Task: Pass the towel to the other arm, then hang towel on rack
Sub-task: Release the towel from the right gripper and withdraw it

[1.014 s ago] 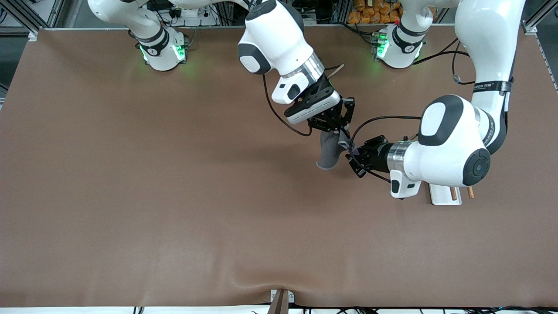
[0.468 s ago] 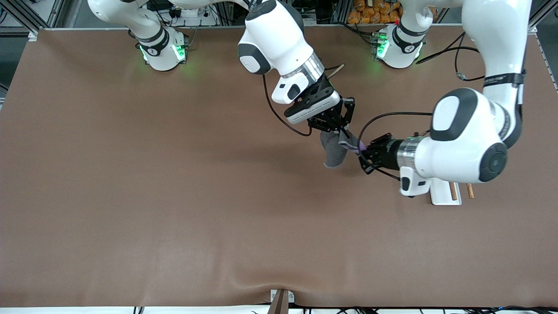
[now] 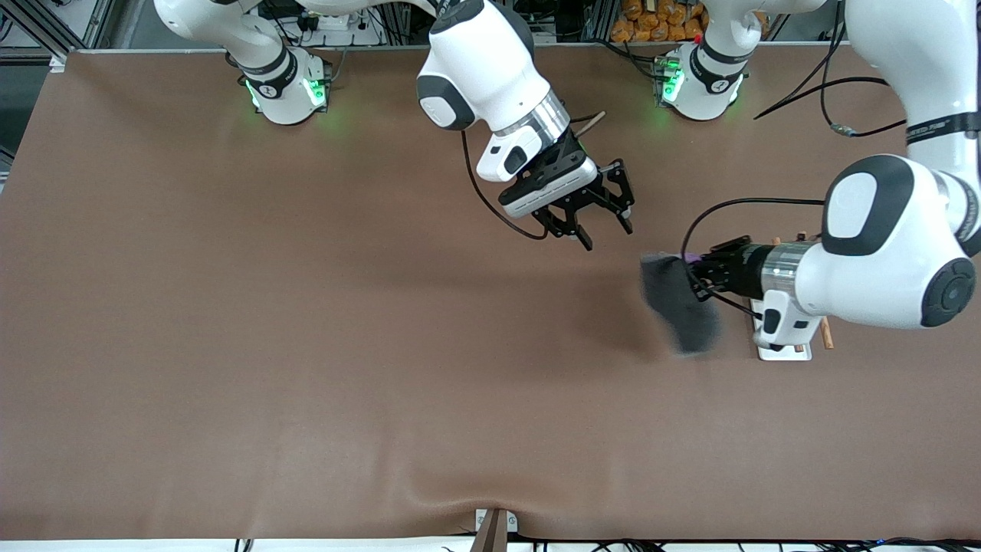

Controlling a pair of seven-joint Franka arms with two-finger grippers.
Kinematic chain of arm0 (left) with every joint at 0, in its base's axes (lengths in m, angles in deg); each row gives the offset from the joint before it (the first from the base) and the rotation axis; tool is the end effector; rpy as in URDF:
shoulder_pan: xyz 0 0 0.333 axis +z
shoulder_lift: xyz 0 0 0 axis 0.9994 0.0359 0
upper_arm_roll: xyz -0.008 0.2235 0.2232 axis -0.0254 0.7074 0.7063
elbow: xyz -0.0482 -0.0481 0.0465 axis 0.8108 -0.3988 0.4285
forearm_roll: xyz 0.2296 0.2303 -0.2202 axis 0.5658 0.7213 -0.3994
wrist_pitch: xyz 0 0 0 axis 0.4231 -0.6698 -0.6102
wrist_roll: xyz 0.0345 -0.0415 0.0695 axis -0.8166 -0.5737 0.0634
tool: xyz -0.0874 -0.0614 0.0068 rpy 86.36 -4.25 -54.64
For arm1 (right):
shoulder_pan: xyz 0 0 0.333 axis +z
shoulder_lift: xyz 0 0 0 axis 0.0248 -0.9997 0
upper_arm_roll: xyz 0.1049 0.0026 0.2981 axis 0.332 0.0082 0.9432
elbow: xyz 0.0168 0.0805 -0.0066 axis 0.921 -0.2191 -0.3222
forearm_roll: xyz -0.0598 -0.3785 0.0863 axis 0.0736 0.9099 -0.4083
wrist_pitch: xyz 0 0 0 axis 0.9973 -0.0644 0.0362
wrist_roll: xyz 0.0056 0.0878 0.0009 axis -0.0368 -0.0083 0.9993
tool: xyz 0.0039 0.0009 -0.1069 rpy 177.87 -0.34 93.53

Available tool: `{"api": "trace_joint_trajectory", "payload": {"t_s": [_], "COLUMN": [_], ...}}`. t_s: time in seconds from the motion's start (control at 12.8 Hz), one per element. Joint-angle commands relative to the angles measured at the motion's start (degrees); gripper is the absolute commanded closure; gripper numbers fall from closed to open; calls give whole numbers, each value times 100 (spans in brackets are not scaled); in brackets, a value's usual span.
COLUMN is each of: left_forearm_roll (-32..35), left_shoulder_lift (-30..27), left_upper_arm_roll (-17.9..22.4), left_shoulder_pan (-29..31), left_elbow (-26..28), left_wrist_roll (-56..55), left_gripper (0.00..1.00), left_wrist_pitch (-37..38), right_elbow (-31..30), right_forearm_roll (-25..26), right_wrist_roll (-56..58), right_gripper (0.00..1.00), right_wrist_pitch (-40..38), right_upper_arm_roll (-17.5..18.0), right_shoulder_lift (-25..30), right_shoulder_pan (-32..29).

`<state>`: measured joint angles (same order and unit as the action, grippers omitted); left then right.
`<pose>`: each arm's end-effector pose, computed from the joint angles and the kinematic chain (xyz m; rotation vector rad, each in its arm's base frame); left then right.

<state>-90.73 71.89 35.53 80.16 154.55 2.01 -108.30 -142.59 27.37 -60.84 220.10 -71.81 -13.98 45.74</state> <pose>0.6389 -0.1463 0.4436 2.7246 0.9320 -0.7385 0.4933 0.5945 0.5156 -2.4031 0.0175 -0.6833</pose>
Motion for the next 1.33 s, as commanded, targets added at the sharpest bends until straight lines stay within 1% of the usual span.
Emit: {"api": "trace_joint_trajectory", "payload": {"t_s": [0.0,0.08,0.23,0.39,0.55,0.7,0.94,1.09,1.25], "left_forearm_roll": [756,1004,1242,1567,1797,2173,2219,2219,2341], "left_shoulder_lift": [-169,-161,-160,-178,-327,-319,-257,-240,-143], "left_upper_arm_roll": [58,58,50,50,32,32,23,23,32], "left_shoulder_pan": [-39,74,285,435,663,786,1067,1191,1323], "left_elbow": [71,80,107,133,334,370,432,475,485], "left_wrist_roll": [1021,1479,2017,2965,3442,3733,4014,4015,4215], "left_gripper": [100,100,100,100,100,100,100,100,100], "left_wrist_pitch": [349,421,570,685,685,659,606,588,545], "right_elbow": [-28,-37,-29,-37,-37,-37,-37,-46,-46], "right_forearm_roll": [-21,-21,-48,-57,-57,-74,-83,-92,-109], "right_wrist_roll": [159,578,1474,1925,2364,2751,3251,3814,4035], "right_gripper": [0,0,0,0,0,0,0,0,0], "right_wrist_pitch": [-180,-424,-1179,-1751,-2322,-2945,-4272,-5203,-5960], "right_upper_arm_roll": [-41,-50,-42,-50,-50,-42,-42,-42,-15], "right_shoulder_lift": [129,182,313,437,560,744,1078,1350,1622], "right_shoulder_pan": [-75,-215,-645,-1102,-1629,-2244,-3175,-3642,-4143]}}
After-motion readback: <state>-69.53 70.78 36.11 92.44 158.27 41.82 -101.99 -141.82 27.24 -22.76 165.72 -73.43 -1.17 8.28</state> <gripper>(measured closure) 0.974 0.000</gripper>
